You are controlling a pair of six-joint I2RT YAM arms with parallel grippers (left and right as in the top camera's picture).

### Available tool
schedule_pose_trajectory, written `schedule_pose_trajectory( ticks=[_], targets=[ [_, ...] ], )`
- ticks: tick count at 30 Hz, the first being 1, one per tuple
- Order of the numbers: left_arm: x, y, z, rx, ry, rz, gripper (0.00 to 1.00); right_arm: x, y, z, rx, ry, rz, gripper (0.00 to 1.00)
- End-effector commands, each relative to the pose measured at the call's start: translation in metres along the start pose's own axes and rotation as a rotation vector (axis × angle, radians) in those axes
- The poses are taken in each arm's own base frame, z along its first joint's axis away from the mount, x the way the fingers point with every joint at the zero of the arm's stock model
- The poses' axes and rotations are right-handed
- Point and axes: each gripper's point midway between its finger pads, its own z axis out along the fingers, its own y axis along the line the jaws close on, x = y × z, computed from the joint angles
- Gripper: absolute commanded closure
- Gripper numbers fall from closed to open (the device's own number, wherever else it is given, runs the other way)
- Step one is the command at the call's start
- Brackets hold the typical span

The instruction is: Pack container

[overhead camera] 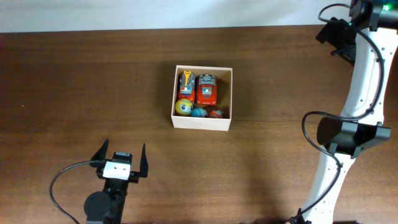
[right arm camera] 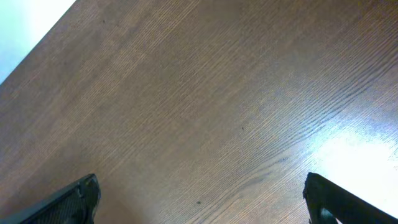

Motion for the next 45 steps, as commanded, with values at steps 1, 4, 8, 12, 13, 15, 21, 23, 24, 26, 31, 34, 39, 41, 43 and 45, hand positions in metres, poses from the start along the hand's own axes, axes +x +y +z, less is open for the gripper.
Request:
schedule_pose_trajectory(
  ticks=[1, 4, 8, 12, 13, 15, 21, 23, 24, 26, 31, 34, 39, 41, 43, 45],
  targets=[
    [0.0, -0.002, 0.0, 0.012, -0.003, 0.016, 0.01, -0.004, -0.001, -0.015, -0.018, -0.032, 0.014, 0.01],
    [0.0, -0.002, 0.0, 0.012, -0.003, 0.016, 0.01, -0.004, -0.001, -0.015, -0.018, -0.032, 0.014, 0.01],
    [0.0, -0.002, 0.0, 0.011, -0.003, 0.016, 0.01, -0.004, -0.001, -0.015, -0.018, -0.032, 0.014, 0.01],
    [0.0, -0.002, 0.0, 0.012, -0.003, 0.016, 0.01, -0.004, -0.001, -0.015, -0.018, -0.032, 0.014, 0.01],
    [0.0, -0.002, 0.0, 0.011, -0.003, 0.016, 0.01, -0.004, -0.001, -0.015, -0.018, -0.032, 0.014, 0.01],
    [0.0, -0.002, 0.0, 0.012, -0.003, 0.016, 0.01, -0.004, -0.001, -0.015, -0.018, -0.032, 0.014, 0.01],
    [0.0, -0.002, 0.0, 0.011, -0.003, 0.016, 0.01, -0.007, -0.007, -0.016, 0.017, -0.049, -0.065, 0.01],
    [0.0, -0.002, 0.0, 0.011, -0.003, 0.016, 0.01, -0.006, -0.005, -0.014, 0.018, -0.047, -0.067, 0.01],
    [0.0, -0.002, 0.0, 0.012, -0.003, 0.016, 0.01, -0.005, -0.003, -0.014, 0.016, -0.045, -0.072, 0.01],
    [0.0, -0.002, 0.0, 0.011, -0.003, 0.016, 0.01, -0.002, 0.002, -0.015, 0.012, -0.045, -0.084, 0.01],
    [0.0, -0.002, 0.0, 0.011, -0.003, 0.016, 0.01, 0.013, 0.029, -0.043, -0.016, -0.098, -0.166, 0.01],
    [0.0, -0.002, 0.0, 0.011, -0.003, 0.016, 0.01, 0.023, 0.045, -0.076, -0.026, -0.173, -0.245, 0.01],
    [0.0, -0.002, 0.0, 0.012, -0.003, 0.016, 0.01, 0.033, 0.063, -0.142, 0.006, -0.383, -0.307, 0.01],
    [0.0, -0.002, 0.0, 0.011, -0.003, 0.016, 0.01, 0.039, 0.068, -0.172, 0.004, -0.472, -0.321, 0.01],
    [0.0, -0.002, 0.0, 0.011, -0.003, 0.016, 0.01, 0.044, 0.071, -0.19, -0.021, -0.511, -0.325, 0.01],
    [0.0, -0.002, 0.0, 0.011, -0.003, 0.016, 0.01, 0.052, 0.076, -0.208, -0.079, -0.532, -0.328, 0.01]
  ],
)
